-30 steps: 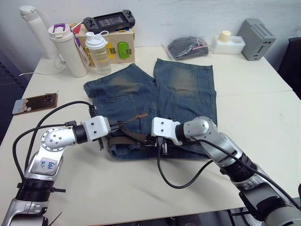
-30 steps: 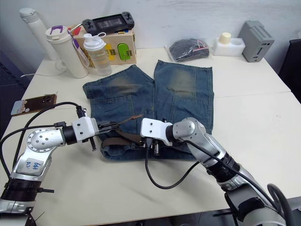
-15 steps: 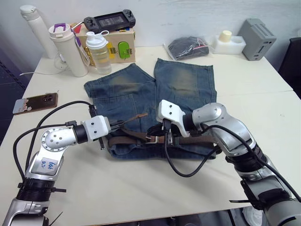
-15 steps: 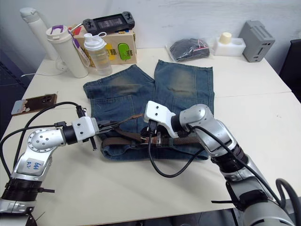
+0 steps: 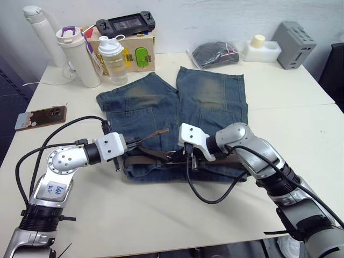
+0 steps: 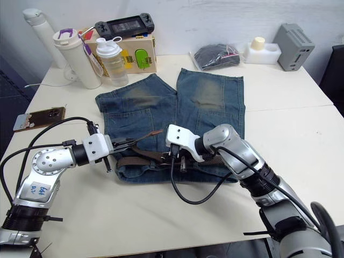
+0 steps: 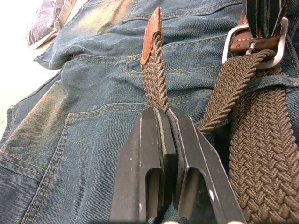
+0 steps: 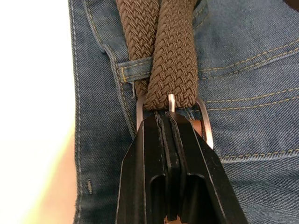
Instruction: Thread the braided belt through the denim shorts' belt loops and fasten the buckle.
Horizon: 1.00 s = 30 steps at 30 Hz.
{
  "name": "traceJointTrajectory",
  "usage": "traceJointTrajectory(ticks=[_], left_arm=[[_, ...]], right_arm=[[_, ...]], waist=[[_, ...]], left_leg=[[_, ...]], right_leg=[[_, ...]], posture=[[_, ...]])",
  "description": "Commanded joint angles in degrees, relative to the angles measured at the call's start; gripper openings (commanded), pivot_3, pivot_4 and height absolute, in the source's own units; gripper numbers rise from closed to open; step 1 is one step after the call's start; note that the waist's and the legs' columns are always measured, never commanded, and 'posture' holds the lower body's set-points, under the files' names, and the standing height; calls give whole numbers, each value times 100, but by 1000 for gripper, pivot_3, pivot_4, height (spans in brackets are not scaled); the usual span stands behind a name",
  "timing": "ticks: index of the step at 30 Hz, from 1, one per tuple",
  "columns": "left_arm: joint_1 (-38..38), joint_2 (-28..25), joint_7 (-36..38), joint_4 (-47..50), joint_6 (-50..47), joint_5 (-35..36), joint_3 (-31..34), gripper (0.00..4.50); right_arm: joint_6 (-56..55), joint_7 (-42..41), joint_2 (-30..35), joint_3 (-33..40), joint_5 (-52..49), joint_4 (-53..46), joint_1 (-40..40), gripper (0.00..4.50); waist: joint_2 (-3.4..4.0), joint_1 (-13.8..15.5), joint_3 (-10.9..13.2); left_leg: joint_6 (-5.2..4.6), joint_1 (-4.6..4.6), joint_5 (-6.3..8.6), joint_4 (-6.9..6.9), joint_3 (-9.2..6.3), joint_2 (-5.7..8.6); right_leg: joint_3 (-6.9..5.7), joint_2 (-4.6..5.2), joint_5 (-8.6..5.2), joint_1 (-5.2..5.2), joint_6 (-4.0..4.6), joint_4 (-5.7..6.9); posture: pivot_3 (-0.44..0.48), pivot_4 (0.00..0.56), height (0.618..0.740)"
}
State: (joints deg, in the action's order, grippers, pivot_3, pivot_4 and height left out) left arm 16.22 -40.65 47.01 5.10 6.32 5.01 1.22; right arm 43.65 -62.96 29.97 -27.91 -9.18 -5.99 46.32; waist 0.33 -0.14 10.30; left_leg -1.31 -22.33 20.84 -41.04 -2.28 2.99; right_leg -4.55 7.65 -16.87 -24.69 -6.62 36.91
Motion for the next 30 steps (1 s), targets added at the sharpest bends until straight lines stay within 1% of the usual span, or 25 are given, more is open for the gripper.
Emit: traceJointTrajectory(ticks=[1, 12, 23, 30], left_arm=[[-17, -22, -77, 195, 20, 18, 97, 0], [-20, 5, -133, 191, 12, -2, 81, 0], [-144, 41, -266, 324, -19, -12, 98, 0], [-135, 31, -308, 326, -23, -5, 118, 0]], right_arm=[[-163, -68, -45, 48, 19, 21, 223, 59], [-344, -129, -198, -165, 113, 217, 316, 59], [-609, -278, -339, -300, 318, 683, 503, 59], [-701, -547, -327, -820, 740, 1131, 594, 59]], waist=[[0, 0, 0], [0, 0, 0], [0, -11, 0], [0, -26, 0]], left_leg=[[0, 0, 0, 0, 0, 0], [0, 0, 0, 0, 0, 0], [0, 1, 0, 0, 0, -1], [1, 3, 0, 0, 0, -1]], right_leg=[[0, 0, 0, 0, 0, 0], [-1, 0, 0, 0, 0, 0], [0, -3, 0, -1, 0, 1], [0, -3, 0, 0, 0, 4]], posture=[[0, 150, 682], [0, 150, 682], [0, 150, 682], [0, 150, 682]])
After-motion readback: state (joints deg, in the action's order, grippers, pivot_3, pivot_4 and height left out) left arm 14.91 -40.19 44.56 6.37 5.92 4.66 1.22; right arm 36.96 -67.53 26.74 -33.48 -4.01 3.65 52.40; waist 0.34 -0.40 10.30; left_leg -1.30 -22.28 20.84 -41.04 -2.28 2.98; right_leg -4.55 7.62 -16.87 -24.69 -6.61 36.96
